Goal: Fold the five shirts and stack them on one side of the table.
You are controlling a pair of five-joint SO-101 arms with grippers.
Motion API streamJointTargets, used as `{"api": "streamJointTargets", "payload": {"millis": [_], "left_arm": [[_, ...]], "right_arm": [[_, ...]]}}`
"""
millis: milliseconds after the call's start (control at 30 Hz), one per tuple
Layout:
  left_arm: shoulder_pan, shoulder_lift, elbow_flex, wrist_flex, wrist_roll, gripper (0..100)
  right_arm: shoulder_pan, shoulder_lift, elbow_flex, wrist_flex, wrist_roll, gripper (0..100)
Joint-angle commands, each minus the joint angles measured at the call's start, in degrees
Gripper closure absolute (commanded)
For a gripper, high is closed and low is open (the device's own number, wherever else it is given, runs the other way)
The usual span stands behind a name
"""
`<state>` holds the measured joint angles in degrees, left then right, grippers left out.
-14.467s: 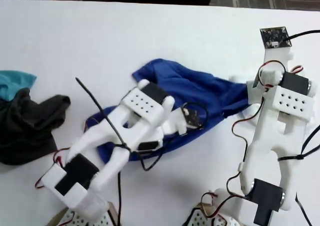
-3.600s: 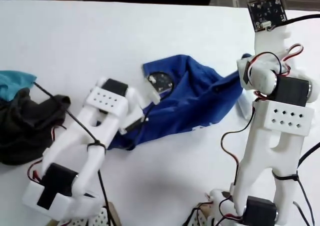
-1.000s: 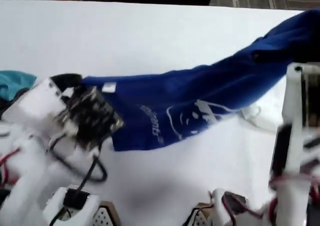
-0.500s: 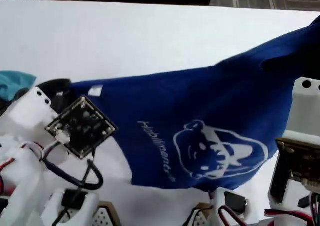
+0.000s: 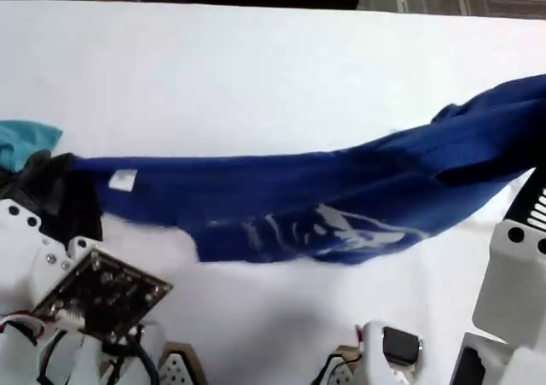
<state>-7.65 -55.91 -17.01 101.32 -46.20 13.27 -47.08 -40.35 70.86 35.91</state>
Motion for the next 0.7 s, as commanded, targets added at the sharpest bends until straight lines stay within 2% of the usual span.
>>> {"api": "streamJointTargets", "payload": {"millis": [0,367,433,567,667], "left_arm": [[-1.2,-0.2,-2.7,0.1,-0.4,98],[-1.3,-0.2,-8.6,0.3,-0.4,98],[-1.3,-0.2,-8.6,0.3,-0.4,98],[-1.3,-0.2,-8.5,0.3,-0.4,98],[-1.3,-0.2,-8.6,0.0,-0.4,98]], "right_arm": [[0.6,0.2,-0.6,1.1,-0.4,97.8],[0.9,0.2,-0.5,3.6,-1.0,97.8],[2.3,0.0,-0.6,5.8,-6.0,97.8],[10.7,0.2,-0.6,9.4,-18.0,97.8],[12.2,0.3,-0.6,9.5,-20.5,97.8]]}}
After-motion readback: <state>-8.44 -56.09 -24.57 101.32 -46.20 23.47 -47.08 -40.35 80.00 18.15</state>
